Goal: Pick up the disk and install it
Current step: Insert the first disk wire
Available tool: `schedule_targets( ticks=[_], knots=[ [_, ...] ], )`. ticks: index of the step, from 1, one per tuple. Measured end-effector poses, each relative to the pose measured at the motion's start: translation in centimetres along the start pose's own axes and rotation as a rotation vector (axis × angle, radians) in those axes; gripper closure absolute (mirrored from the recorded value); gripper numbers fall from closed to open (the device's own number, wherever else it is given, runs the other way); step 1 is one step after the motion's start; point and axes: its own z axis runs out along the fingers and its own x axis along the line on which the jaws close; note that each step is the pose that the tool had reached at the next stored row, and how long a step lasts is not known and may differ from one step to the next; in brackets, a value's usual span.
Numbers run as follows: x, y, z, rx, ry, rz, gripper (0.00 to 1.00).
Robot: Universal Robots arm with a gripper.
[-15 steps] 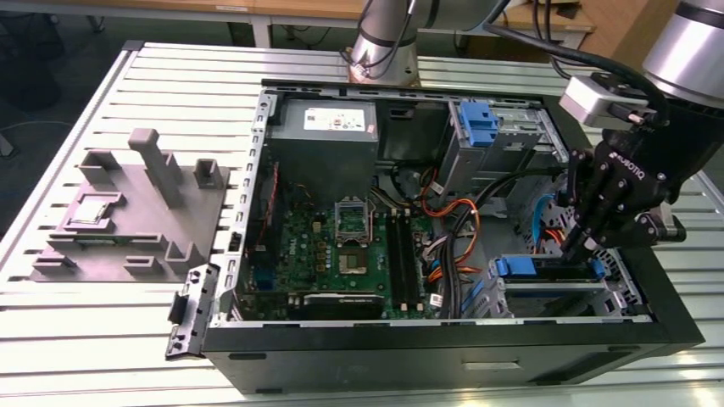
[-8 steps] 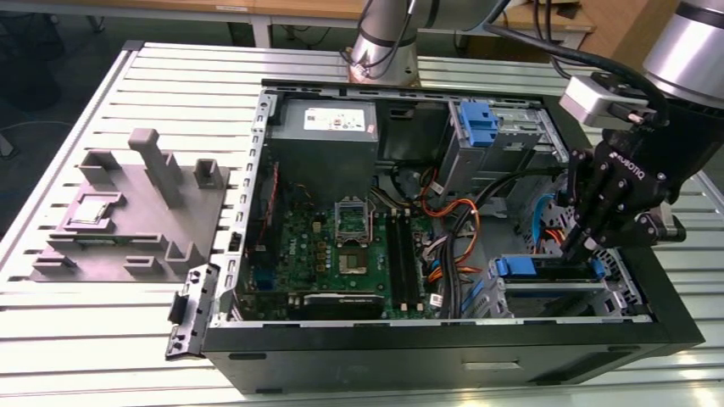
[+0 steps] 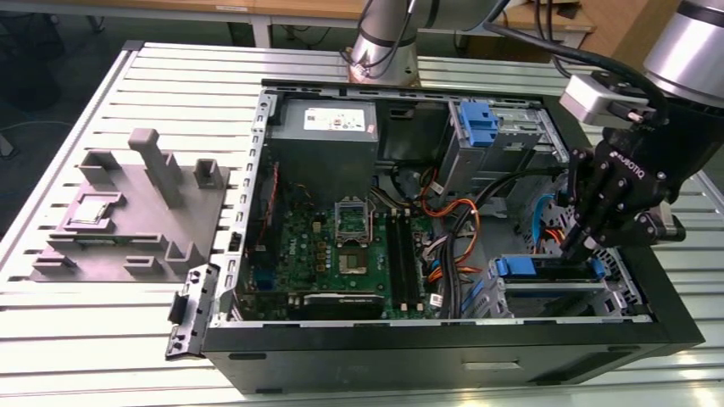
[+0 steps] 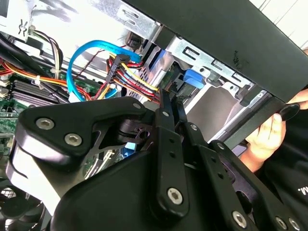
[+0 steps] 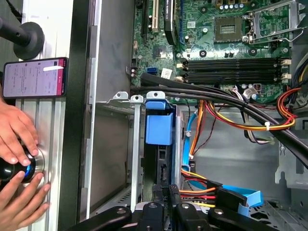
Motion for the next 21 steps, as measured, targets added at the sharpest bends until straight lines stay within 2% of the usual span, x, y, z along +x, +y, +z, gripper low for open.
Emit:
schedule_targets(
  ticks=[4,9,15,18,21],
  knots=[
    [0.0,0.0,-0.01,-0.0005,-0.0018,0.005,0.84],
    [0.04,-0.01,0.03,0.0019,-0.0079,0.006,0.84],
    [0.22,-0.01,0.13,0.0002,-0.0107,0.013,0.84],
    [0.23,-0.02,0.2,-0.0001,-0.0192,0.013,0.84],
    [0.26,-0.04,0.36,0.0002,-0.0227,0.013,0.84]
  ],
)
